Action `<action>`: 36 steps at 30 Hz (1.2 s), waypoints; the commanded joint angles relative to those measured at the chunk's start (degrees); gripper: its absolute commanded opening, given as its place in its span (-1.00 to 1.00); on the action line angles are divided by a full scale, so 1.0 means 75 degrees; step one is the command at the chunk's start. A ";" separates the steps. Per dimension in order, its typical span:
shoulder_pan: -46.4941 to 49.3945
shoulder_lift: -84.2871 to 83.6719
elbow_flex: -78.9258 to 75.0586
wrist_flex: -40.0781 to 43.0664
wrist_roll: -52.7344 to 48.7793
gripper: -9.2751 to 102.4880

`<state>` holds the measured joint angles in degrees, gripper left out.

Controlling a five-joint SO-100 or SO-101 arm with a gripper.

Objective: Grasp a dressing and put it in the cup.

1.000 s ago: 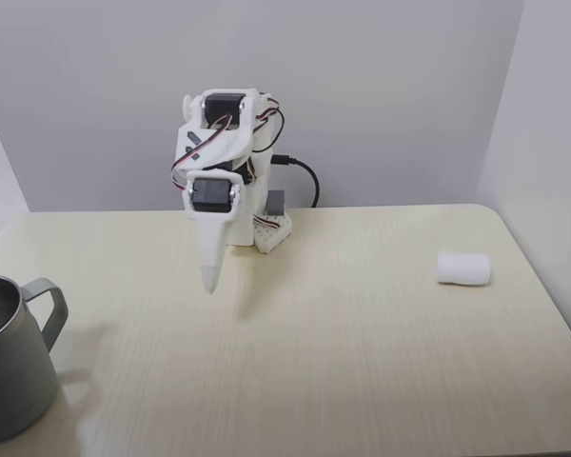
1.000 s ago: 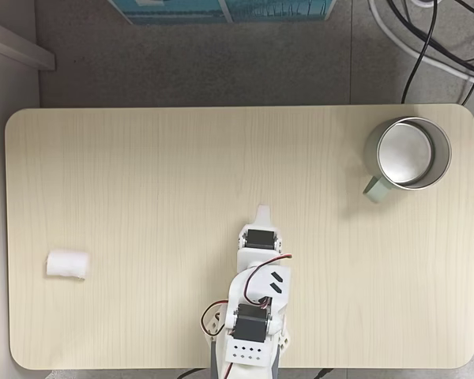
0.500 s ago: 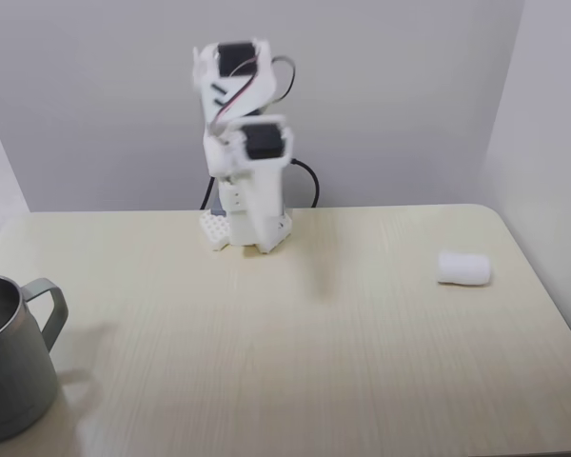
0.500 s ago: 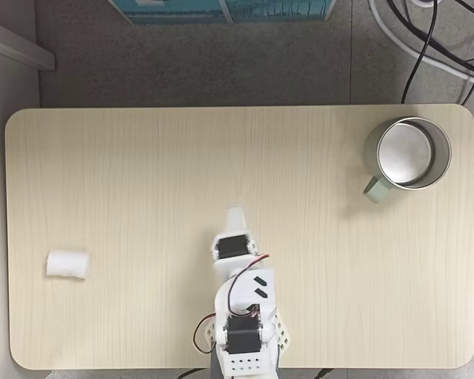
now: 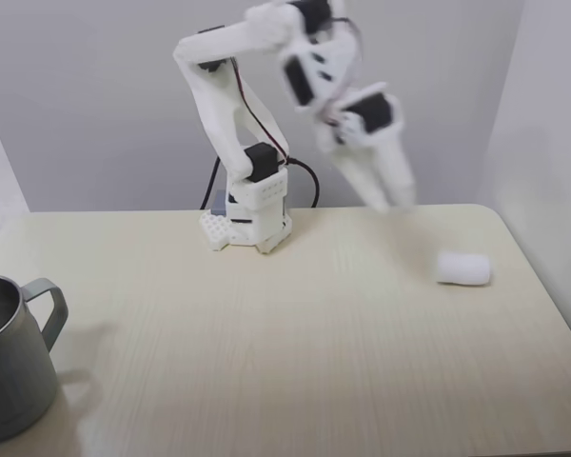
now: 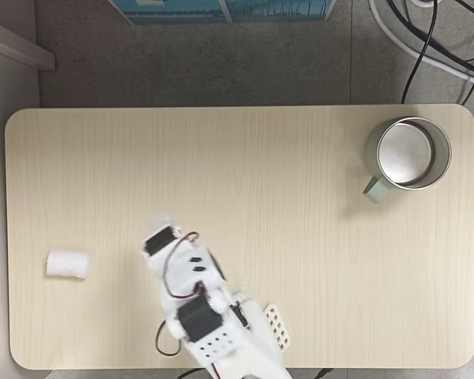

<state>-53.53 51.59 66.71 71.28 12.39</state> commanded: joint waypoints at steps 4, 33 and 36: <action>-0.1406 0.2191 0.1301 -0.0340 0.1629 -0.46; -0.3609 0.7734 0.3000 -0.1383 0.4289 -0.46; -0.3645 0.7957 0.3105 -0.1383 0.4184 -0.52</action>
<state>-80.86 111.01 87.36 61.35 44.47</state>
